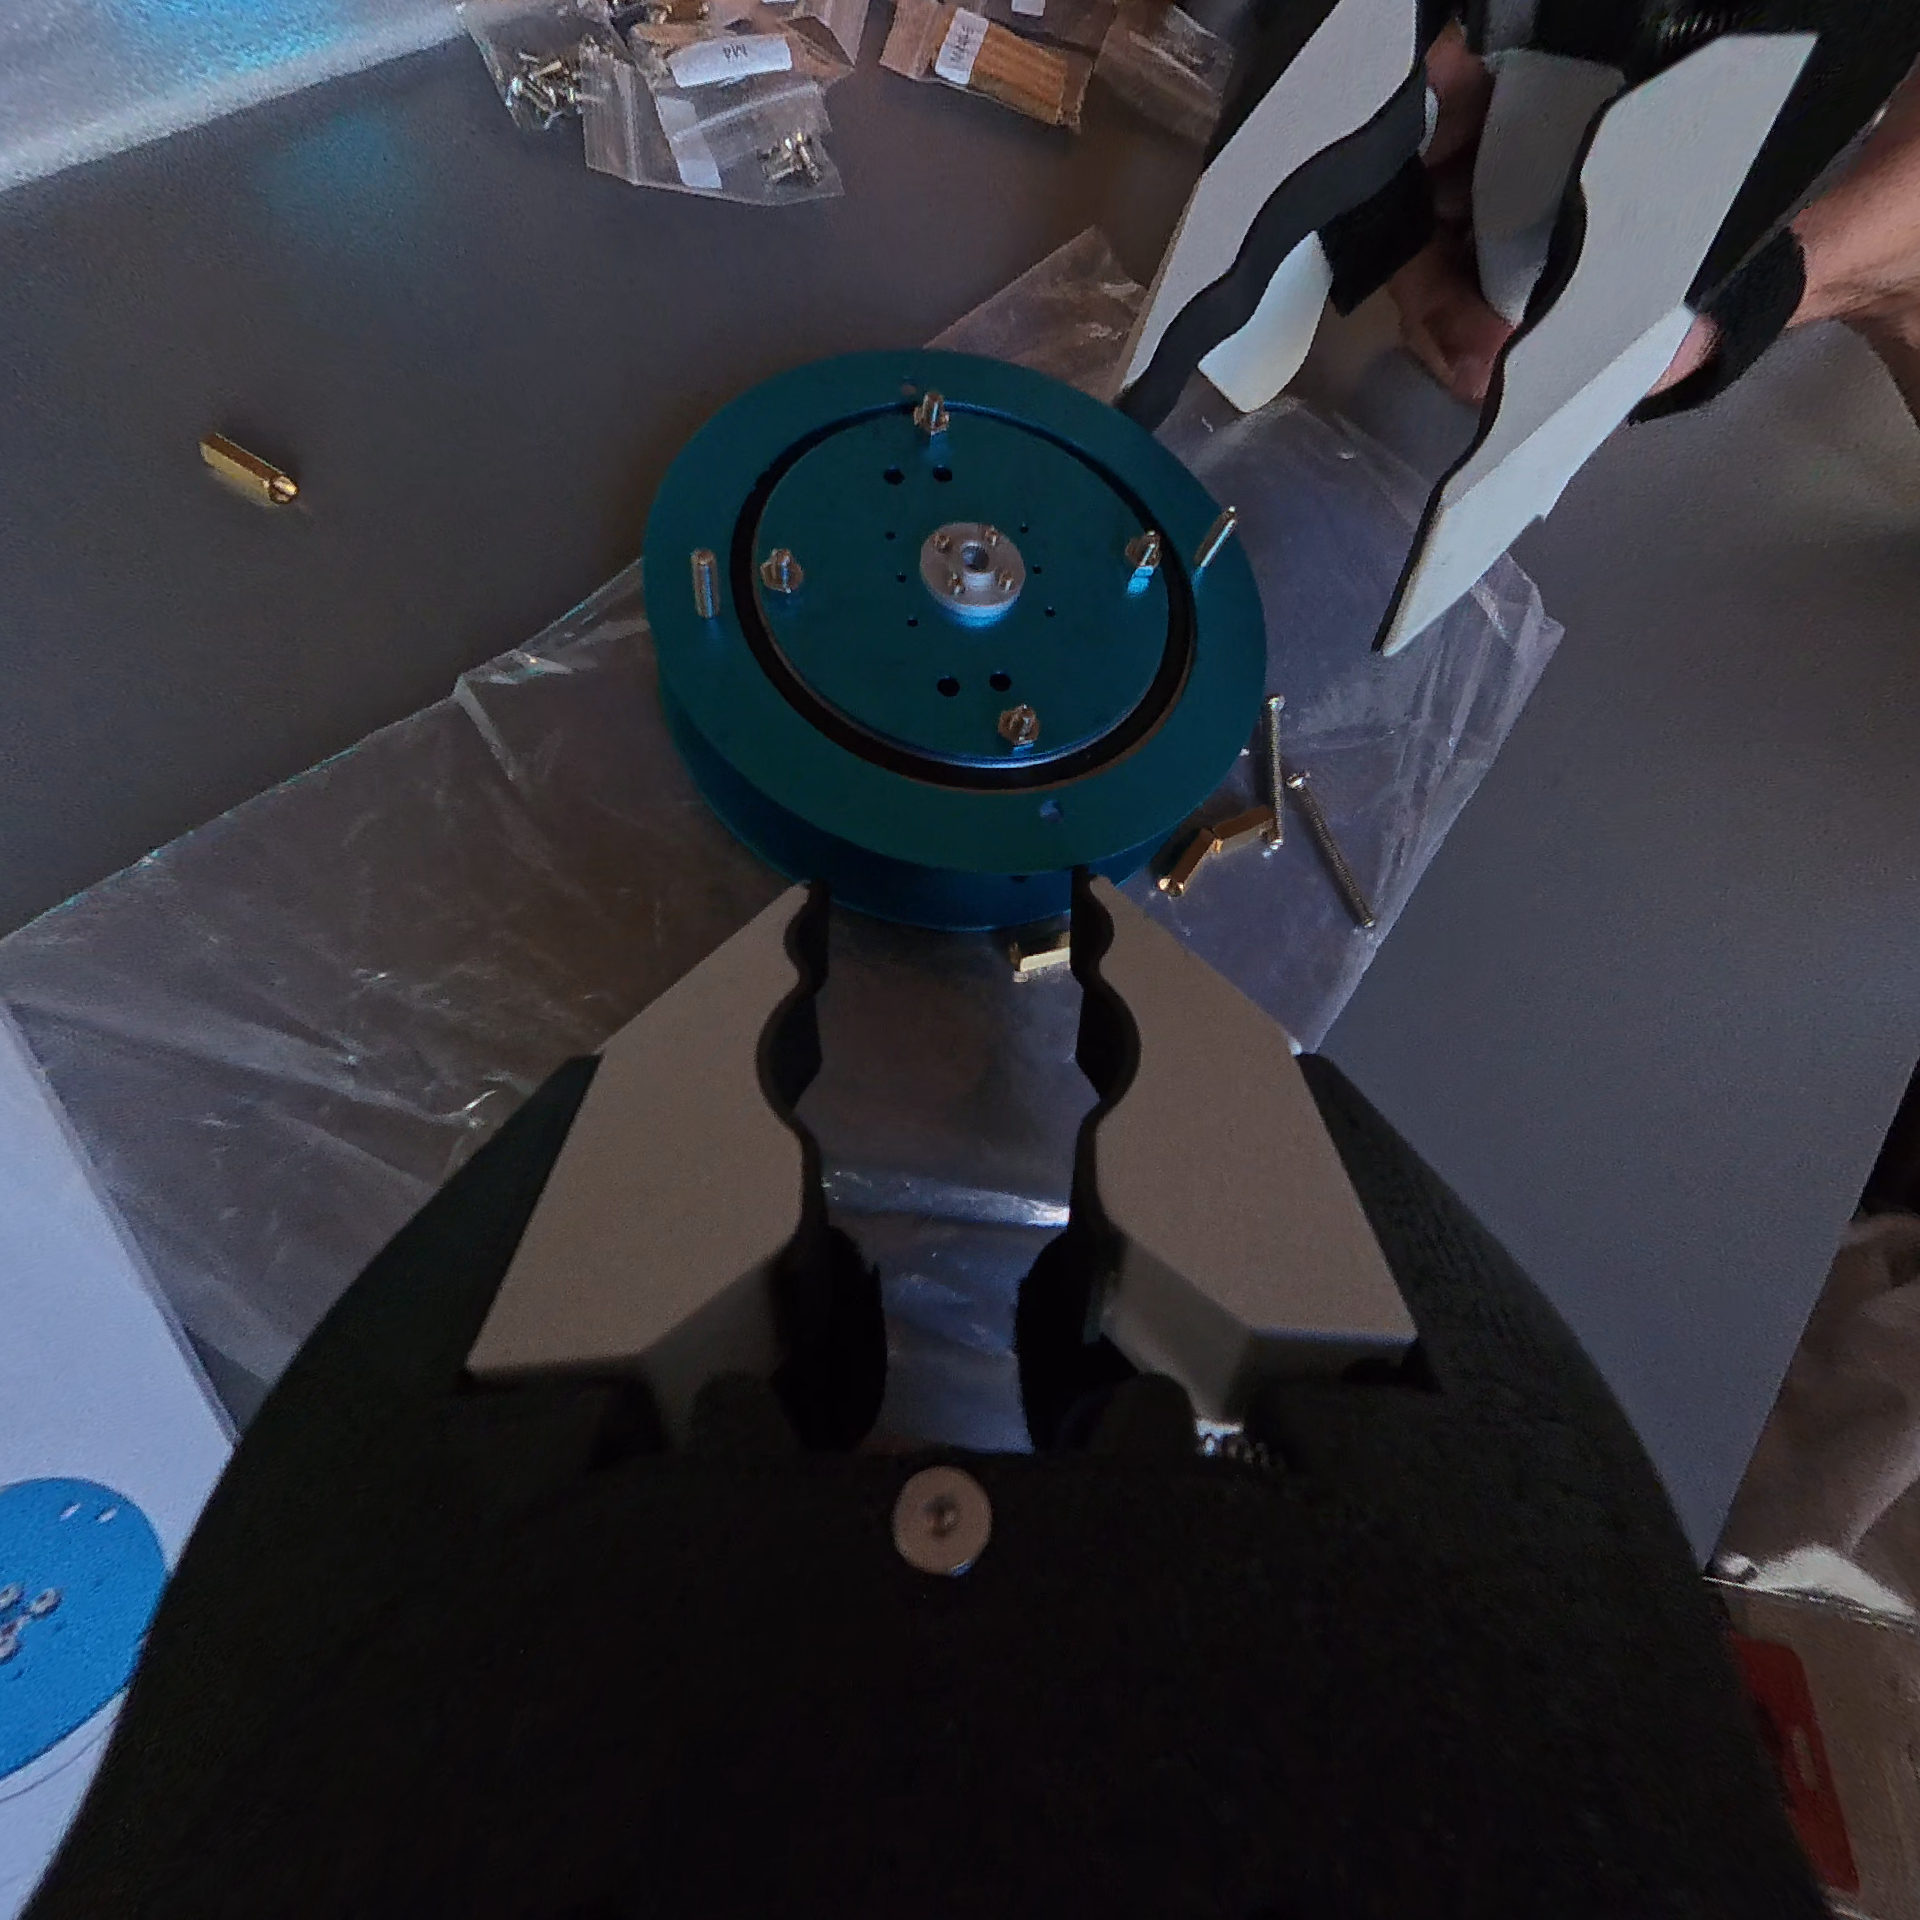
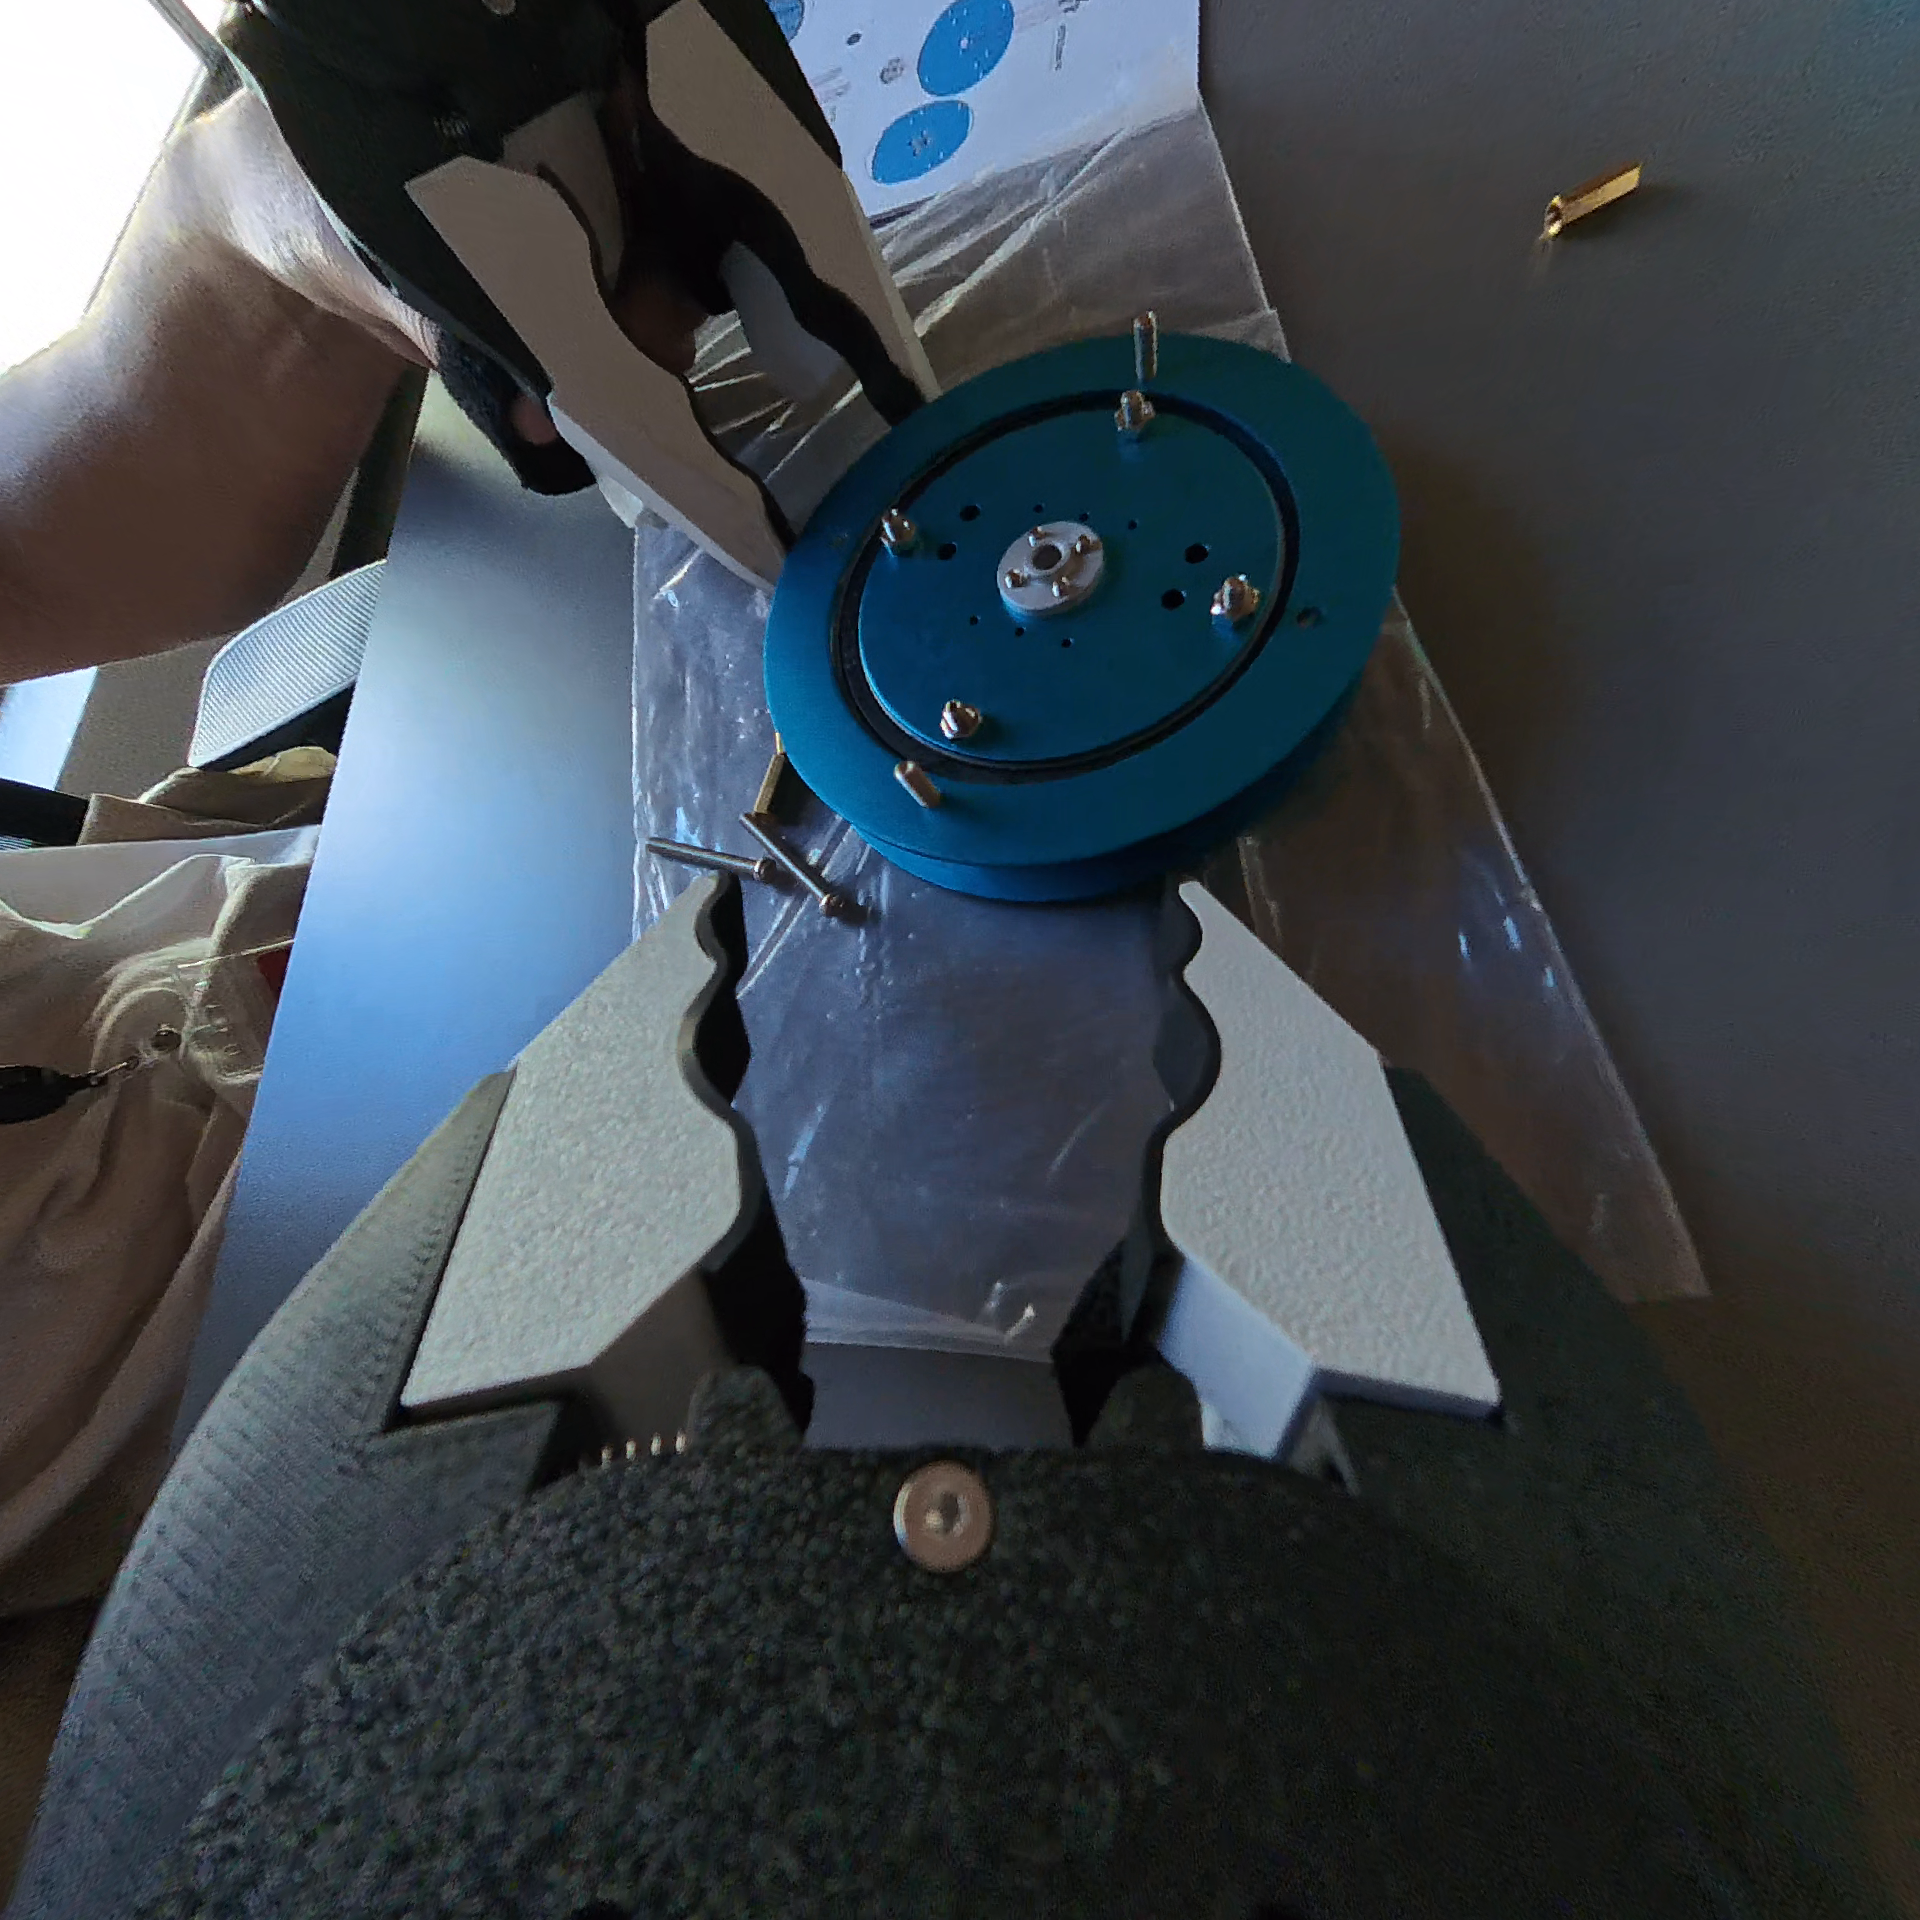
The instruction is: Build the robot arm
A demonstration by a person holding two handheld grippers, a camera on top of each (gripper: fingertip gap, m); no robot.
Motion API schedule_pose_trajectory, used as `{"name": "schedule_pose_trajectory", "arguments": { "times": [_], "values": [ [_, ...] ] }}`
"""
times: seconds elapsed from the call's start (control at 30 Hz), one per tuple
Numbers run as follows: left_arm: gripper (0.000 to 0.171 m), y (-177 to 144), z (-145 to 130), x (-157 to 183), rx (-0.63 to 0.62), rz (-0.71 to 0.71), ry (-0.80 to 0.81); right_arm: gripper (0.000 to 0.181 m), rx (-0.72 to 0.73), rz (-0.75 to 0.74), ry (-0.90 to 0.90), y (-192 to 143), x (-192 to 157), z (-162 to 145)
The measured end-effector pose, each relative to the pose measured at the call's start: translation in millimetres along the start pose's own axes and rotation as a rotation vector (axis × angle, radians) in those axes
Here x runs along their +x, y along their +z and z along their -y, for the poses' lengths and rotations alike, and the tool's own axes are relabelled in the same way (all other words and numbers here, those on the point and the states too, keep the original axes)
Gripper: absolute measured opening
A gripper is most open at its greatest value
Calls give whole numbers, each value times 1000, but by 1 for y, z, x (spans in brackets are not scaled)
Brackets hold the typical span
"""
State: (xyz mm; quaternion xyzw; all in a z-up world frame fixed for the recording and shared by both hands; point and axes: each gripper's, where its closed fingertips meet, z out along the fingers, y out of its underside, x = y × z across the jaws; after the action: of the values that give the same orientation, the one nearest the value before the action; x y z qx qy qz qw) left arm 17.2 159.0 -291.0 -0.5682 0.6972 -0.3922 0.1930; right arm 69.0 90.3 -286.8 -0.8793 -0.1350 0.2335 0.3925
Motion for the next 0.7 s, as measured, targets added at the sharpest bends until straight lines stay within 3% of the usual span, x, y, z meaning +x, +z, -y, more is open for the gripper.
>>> {"name": "schedule_pose_trajectory", "arguments": {
  "times": [0.37, 0.63, 0.7],
  "values": [
    [46, -8, 5, -3, 55, -12, -29, 75, 18, -22, -5, -8, 5, 5],
    [46, -17, 12, -9, 103, 8, -65, 31, 139, -73, 68, -28, 21, 22],
    [46, -16, 15, -11, 109, 11, -77, 31, 116, -85, 86, -24, 26, 18]
  ]
}}
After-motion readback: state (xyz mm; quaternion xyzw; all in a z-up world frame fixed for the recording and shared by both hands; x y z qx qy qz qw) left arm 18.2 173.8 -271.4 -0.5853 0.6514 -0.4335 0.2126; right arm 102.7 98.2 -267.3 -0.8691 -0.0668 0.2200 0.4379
